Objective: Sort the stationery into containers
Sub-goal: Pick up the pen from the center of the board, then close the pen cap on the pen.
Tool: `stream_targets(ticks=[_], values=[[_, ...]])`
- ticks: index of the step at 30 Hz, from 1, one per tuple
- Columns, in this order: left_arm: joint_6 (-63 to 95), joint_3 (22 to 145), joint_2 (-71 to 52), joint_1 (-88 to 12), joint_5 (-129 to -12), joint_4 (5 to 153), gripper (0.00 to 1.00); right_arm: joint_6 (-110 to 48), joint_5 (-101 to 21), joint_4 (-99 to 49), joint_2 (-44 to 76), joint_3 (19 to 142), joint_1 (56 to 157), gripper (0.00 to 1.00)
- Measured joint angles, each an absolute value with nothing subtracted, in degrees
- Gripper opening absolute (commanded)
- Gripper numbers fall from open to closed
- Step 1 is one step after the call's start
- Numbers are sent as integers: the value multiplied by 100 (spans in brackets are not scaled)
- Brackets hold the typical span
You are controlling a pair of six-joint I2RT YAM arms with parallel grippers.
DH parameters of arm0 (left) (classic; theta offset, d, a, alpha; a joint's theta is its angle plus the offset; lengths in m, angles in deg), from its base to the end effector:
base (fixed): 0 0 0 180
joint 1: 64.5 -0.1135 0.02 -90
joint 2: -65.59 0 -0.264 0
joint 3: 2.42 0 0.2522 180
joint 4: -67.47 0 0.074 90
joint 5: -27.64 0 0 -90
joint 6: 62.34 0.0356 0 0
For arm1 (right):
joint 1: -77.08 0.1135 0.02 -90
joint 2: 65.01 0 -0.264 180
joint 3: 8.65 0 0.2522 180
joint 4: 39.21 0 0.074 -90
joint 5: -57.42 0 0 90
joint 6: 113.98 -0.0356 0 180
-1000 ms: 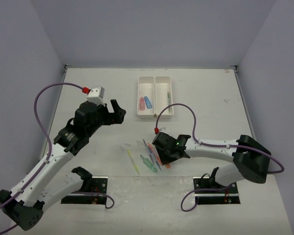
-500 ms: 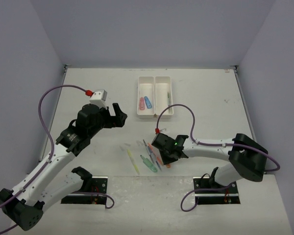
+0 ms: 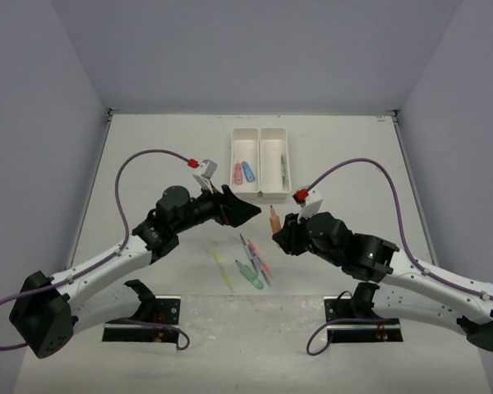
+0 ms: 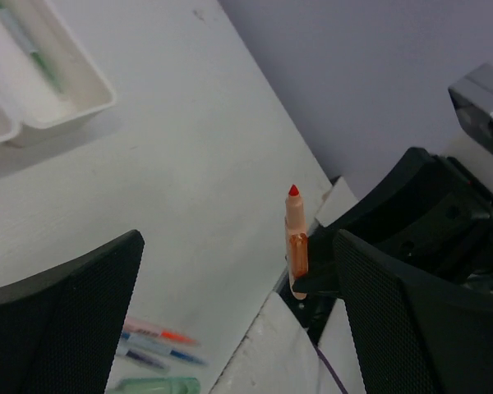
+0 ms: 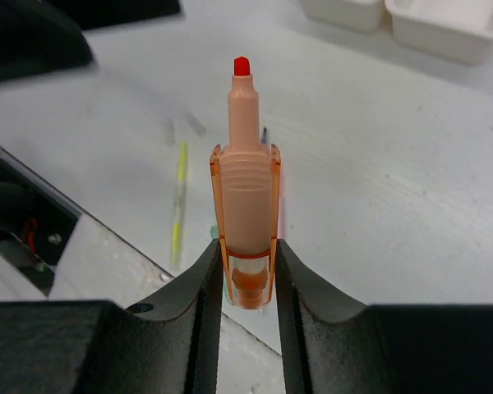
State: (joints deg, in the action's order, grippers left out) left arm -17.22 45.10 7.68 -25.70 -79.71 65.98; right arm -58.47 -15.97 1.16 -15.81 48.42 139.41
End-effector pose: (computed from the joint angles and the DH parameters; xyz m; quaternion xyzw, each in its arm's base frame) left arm 0.1761 -0.1552 0.2750 0.0581 0.7553 -0.5141 0.4024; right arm 0.0966 0.1622 0.2898 -0.1413 0.8588 0.2719 0.4106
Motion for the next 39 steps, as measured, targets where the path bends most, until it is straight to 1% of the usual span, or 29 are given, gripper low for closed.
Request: stream_targets(ticks=[3, 7, 9, 12, 14, 18, 19, 21, 22, 24, 31, 36, 39], values=[[-1876, 4533, 337, -2055, -8068, 5875, 82, -5628, -1573, -159, -1902, 4842, 13940, 0], [-2058, 4616, -67, -1947, -8130, 5235, 76, -5452, -1582, -235, -1955, 4842, 13945, 0], [-2146, 4659, -260, -1948, -8160, 4985, 66, -5397, -1592, -233, -1954, 4846, 13945, 0], [-2244, 4680, -417, -1947, -8201, 4750, 47, -5335, -1595, -236, -1954, 4849, 13945, 0], [-2272, 4703, -464, -1947, -8223, 4667, 44, -5303, -1596, -236, -1954, 4851, 13947, 0], [-2278, 4814, -570, -1947, -8282, 4544, 44, -5246, -1612, -232, -1924, 4896, 13968, 0], [-2278, 4842, -603, -1947, -8297, 4522, 41, -5229, -1619, -233, -1894, 4927, 13971, 0], [-2276, 4904, -689, -1947, -8325, 4491, 25, -5207, -1646, -238, -1831, 4987, 13971, 0], [-2273, 4933, -732, -1947, -8338, 4487, 19, -5201, -1659, -240, -1799, 5011, 13971, 0], [-2262, 5005, -839, -1947, -8381, 4489, 0, -5200, -1657, -238, -1738, 5024, 13971, 0], [-2276, 5141, -967, -1936, -8476, 4543, 0, -5308, -1483, -186, -1659, 5026, 13971, 0], [-2176, 5469, -935, -1945, -8235, 5232, 0, -5377, -1445, -263, -1641, 5004, 13969, 0], [-2047, 5739, -834, -2057, -8125, 5838, 0, -5432, -1457, -703, -1568, 4856, 13942, 0]])
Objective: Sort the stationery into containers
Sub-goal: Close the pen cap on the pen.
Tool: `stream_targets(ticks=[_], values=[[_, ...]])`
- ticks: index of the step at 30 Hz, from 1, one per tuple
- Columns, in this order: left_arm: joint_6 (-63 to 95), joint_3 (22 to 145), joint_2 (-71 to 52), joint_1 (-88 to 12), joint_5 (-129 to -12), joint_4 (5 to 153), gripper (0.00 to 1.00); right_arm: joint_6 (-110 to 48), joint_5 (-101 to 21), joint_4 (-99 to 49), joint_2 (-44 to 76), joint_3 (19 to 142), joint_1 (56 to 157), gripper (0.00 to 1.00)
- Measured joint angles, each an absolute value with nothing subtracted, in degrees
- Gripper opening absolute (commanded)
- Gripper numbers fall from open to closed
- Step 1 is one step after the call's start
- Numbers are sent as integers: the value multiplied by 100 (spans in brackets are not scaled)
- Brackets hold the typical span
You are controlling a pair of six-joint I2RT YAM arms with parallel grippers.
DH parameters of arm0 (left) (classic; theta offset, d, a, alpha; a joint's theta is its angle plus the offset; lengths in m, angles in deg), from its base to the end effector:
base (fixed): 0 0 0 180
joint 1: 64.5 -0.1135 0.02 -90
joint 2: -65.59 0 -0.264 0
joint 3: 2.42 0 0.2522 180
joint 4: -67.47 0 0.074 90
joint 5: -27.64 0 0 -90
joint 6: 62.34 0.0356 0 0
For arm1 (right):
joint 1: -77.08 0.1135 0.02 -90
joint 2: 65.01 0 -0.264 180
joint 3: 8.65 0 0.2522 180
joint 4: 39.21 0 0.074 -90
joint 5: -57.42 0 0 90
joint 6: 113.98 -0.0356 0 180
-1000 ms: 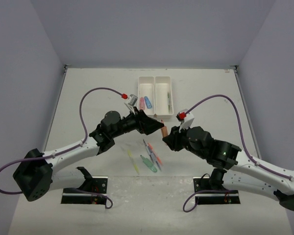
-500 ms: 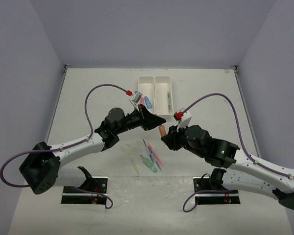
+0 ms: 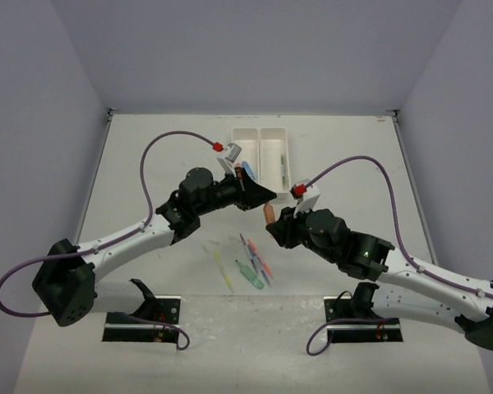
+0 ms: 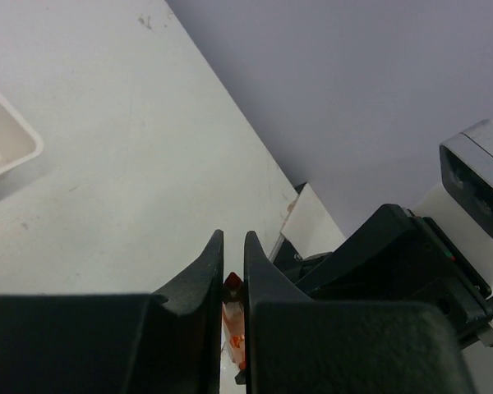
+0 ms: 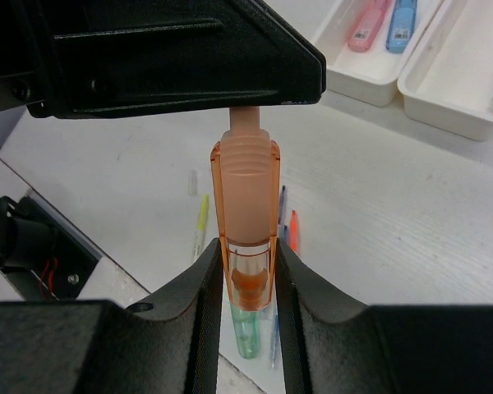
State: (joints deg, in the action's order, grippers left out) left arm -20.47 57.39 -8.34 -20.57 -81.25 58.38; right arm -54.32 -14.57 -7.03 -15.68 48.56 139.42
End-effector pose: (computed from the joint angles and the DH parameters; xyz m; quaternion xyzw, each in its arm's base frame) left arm 0.2072 -0.2156 0.2962 0.0841 0.7310 -0.5635 0.3755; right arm 0.1008 0.1686 0.3039 -0.1471 0.8210 0.2968 0.4650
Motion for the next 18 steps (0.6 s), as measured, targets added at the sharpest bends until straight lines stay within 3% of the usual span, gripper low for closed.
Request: stream_targets(ticks=[2, 4, 5, 6, 7, 8, 9, 13, 18], values=[[-2011, 5870, -770, -2190, -8143, 6239, 0, -5478, -1487, -1099, -1552, 4679, 13929, 4], [-2012, 5971, -754, -2308, -8209, 6524, 0, -5525, -1516, -1443, -1552, 4526, 13916, 23], [-2013, 6013, -748, -2358, -8243, 6642, 0, -5550, -1527, -1582, -1553, 4465, 13910, 27], [-2013, 6042, -739, -2393, -8266, 6723, 0, -5576, -1539, -1696, -1557, 4415, 13903, 41], [-2009, 6060, -720, -2414, -8275, 6779, 0, -5622, -1551, -1782, -1563, 4376, 13900, 68], [-1988, 6083, -692, -2444, -8206, 6780, 0, -5638, -1608, -1739, -1583, 4340, 13908, 83], [-1979, 6124, -648, -2517, -8128, 6737, 0, -5660, -1670, -1631, -1613, 4280, 13929, 91], [-1978, 6242, -405, -2783, -7940, 6401, 0, -5758, -1838, -1081, -1791, 4114, 13982, 98], [-2042, 6174, -266, -2799, -8019, 5899, 0, -5924, -2063, -850, -2391, 4147, 13919, 97]])
